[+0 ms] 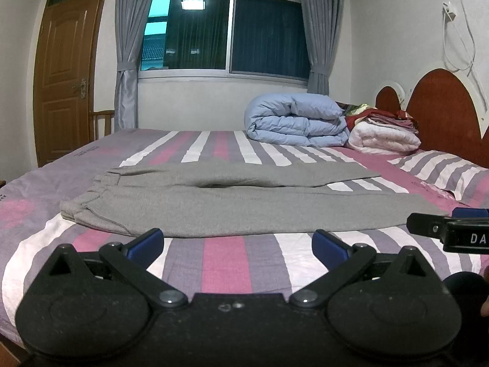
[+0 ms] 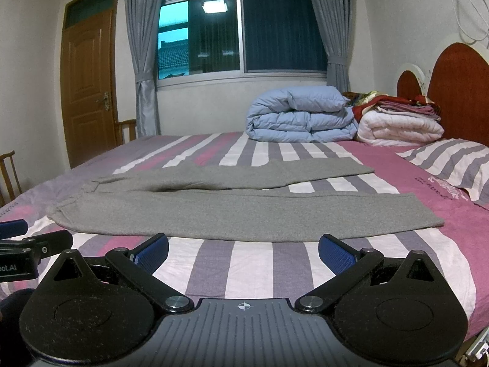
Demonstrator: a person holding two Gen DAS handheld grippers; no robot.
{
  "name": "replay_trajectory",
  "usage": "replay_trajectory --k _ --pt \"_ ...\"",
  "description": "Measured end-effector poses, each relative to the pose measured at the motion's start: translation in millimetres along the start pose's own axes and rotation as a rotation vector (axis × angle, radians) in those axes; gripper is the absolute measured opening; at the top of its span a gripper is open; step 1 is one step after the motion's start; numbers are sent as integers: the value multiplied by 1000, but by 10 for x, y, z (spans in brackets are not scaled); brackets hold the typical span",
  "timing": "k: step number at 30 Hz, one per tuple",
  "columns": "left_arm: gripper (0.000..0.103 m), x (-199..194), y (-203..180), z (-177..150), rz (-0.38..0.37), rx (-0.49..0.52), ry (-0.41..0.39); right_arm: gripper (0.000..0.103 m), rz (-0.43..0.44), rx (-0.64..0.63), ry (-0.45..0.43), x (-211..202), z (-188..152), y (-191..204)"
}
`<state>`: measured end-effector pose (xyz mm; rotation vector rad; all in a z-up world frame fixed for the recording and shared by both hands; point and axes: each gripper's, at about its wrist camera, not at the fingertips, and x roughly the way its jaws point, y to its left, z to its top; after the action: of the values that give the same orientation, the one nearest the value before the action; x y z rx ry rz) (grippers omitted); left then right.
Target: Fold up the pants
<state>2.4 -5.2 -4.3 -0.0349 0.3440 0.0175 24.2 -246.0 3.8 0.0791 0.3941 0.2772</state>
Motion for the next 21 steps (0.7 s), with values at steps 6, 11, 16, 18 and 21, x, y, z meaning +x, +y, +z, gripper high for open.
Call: replay_trajectory --k 6,11,16,18,21 --pt "97 6 0 -11 4 -1 1 103 0 -1 -1 -9 3 -10" --pt "97 20 26 -36 12 -11 10 103 -2 3 -1 -9 5 -2" --pt "97 133 445 98 15 -105 56 103 126 2 -87 -11 261 -63" --pt "97 295 754 208 12 -121 62 103 198 -41 -17 294 393 -61" --pt "87 664 1268 470 50 -93 92 103 306 -66 165 929 595 -111"
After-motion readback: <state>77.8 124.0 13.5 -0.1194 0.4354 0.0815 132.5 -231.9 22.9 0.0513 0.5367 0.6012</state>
